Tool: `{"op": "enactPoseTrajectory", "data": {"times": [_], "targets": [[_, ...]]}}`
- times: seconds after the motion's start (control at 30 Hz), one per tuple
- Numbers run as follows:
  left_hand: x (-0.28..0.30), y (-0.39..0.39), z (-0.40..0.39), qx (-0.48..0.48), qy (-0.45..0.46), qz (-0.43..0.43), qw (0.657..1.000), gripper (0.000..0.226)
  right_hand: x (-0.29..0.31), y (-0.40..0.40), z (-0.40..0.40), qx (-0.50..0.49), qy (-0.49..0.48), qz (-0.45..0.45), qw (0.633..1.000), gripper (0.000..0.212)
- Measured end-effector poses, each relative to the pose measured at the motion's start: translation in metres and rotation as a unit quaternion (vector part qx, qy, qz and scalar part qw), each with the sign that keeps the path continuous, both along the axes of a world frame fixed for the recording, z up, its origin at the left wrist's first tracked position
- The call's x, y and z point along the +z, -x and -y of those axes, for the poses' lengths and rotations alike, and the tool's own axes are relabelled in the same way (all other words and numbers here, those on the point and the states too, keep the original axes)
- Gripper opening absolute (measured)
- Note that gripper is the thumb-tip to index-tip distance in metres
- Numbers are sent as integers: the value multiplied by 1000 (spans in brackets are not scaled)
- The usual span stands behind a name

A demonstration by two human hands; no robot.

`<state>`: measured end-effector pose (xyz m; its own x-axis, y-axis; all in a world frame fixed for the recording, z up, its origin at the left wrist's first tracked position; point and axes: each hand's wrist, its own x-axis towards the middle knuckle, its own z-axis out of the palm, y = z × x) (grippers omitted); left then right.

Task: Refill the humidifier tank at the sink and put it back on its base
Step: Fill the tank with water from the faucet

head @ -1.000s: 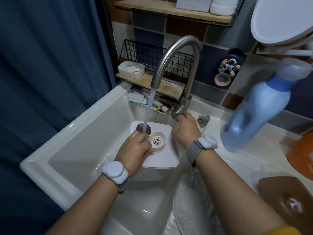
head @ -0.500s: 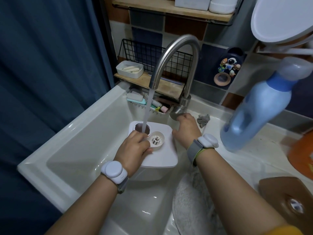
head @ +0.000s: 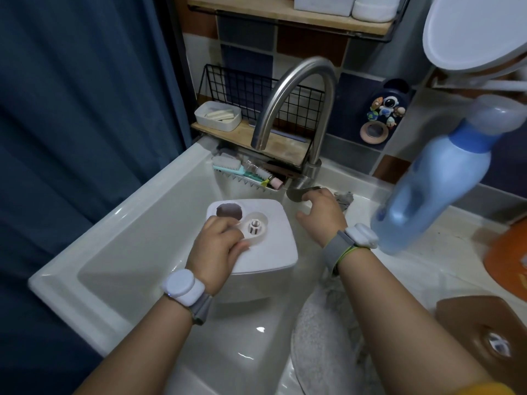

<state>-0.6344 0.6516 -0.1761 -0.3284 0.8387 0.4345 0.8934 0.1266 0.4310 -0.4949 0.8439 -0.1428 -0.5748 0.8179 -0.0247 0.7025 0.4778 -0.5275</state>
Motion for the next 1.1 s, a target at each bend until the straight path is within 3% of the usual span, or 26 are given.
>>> {"op": "enactPoseTrajectory", "data": {"times": [0.17, 0.43, 0.8, 1.1], "targets": [[14, 3, 13, 88, -59, 81, 991, 31, 4, -16, 14, -12, 7, -31, 999, 33], [42, -19, 38, -16, -107, -70, 992, 29, 17, -44, 45, 7, -5, -42, 999, 29], [83, -46, 55, -72, -140, -123, 980, 21, 18, -95, 73, -20, -14, 82, 996, 26], [99, -96, 27, -139, -183, -93, 969, 19, 6, -176, 90, -74, 15, 221, 972, 34]]}}
